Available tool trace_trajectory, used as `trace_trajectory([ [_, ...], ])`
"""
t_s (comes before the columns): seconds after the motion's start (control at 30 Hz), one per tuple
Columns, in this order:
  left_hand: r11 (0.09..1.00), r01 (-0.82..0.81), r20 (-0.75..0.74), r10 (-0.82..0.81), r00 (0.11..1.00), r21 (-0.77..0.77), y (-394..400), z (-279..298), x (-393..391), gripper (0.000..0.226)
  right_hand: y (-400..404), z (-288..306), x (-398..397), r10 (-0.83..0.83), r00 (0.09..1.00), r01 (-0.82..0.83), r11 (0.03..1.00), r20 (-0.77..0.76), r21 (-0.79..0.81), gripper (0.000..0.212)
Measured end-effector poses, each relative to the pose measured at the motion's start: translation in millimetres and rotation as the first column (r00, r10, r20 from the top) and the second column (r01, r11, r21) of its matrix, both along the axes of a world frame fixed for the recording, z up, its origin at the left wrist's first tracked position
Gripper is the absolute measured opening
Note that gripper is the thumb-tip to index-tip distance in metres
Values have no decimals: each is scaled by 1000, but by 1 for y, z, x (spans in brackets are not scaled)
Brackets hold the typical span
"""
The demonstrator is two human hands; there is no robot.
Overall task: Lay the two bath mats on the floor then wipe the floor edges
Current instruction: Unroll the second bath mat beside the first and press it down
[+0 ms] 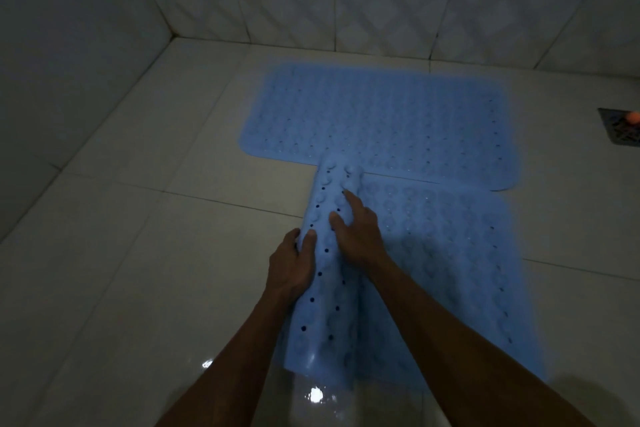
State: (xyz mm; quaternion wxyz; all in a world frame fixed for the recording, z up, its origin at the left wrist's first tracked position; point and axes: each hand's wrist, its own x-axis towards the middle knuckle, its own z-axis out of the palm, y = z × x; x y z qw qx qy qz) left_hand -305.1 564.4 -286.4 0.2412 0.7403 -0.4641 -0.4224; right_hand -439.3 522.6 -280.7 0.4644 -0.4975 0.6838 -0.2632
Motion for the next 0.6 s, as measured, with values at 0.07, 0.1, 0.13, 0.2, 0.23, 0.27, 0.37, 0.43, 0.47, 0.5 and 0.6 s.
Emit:
trace_trajectory([
  [0.07,998,-45,40,46,998,-32,-3,1,8,55,-7,-1,9,-74,996,75,997,41,-26,59],
  [0.1,996,-73,57,76,996,-48,-5,1,12,55,-10,-2,10,-107,993,108,994,58,-17,60],
  [0.13,995,-84,66,88,994,-62,-7,1,17,55,-13,-2,11,-127,990,127,992,56,-1,64],
  [0.2,994,-67,52,71,996,-81,-10,4,23,53,-19,-7,11,-100,995,100,993,5,63,66],
  [0.23,995,-50,26,52,998,-89,-10,5,26,52,-20,-6,13,-66,998,66,994,-4,89,61],
  [0.27,995,-32,2,32,999,-95,-12,6,28,49,-20,-6,18,-47,999,45,995,16,91,56],
  [0.37,995,-47,67,53,996,-90,-18,3,40,47,-24,-5,34,-56,988,53,998,144,24,49],
  [0.43,988,-107,152,123,981,-112,-22,-2,52,50,-28,-3,43,-76,982,77,997,176,-2,47],
  [0.47,983,-127,169,149,974,-133,-23,-3,56,52,-30,-3,47,-76,981,77,997,180,-1,46],
  [0.5,981,-135,166,158,973,-139,-24,-3,60,57,-32,-3,52,-66,979,66,998,190,7,46],
  [0.6,991,-50,169,70,983,-122,-25,-1,69,81,-34,-1,68,8,971,-10,1000,238,4,43],
])
